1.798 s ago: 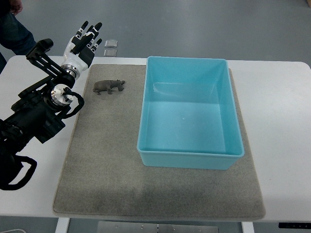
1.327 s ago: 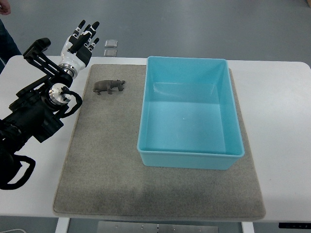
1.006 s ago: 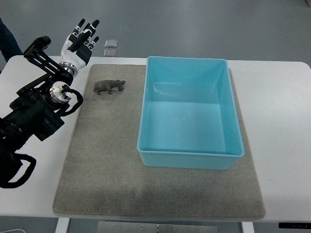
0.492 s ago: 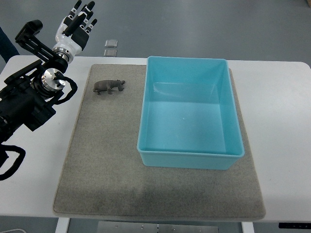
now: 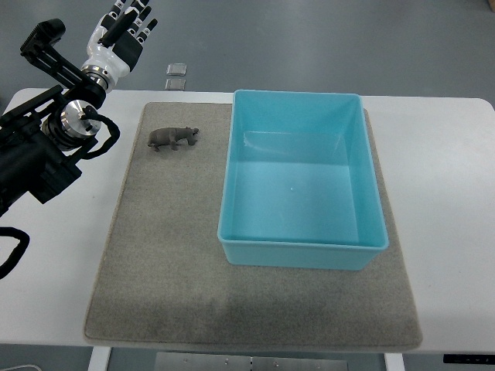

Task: Place brown hippo in blue box with left hand
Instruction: 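Raise the left hand and rotate it palm-down above the brown hippo, then lower the left hand over the brown hippo with fingers open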

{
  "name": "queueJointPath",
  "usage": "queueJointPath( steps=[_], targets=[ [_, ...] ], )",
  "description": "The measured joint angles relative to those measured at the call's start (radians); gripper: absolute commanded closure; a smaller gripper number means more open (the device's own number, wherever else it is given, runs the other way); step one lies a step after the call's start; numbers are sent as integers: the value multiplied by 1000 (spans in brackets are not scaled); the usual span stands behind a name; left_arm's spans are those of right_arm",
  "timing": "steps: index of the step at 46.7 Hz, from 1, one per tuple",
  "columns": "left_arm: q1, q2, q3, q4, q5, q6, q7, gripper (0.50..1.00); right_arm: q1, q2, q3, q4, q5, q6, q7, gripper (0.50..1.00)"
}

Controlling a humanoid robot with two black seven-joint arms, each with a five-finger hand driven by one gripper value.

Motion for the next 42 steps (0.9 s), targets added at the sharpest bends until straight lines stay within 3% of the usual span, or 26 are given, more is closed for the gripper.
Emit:
queueJointPath(
  steps=[14,42],
  targets=[
    [-10,2,35,0,19,9,4,508,0,0,0,0,0,0,0,564],
    [-92,58,291,6,481,38,8,510,0,0,0,0,0,0,0,564]
  ],
)
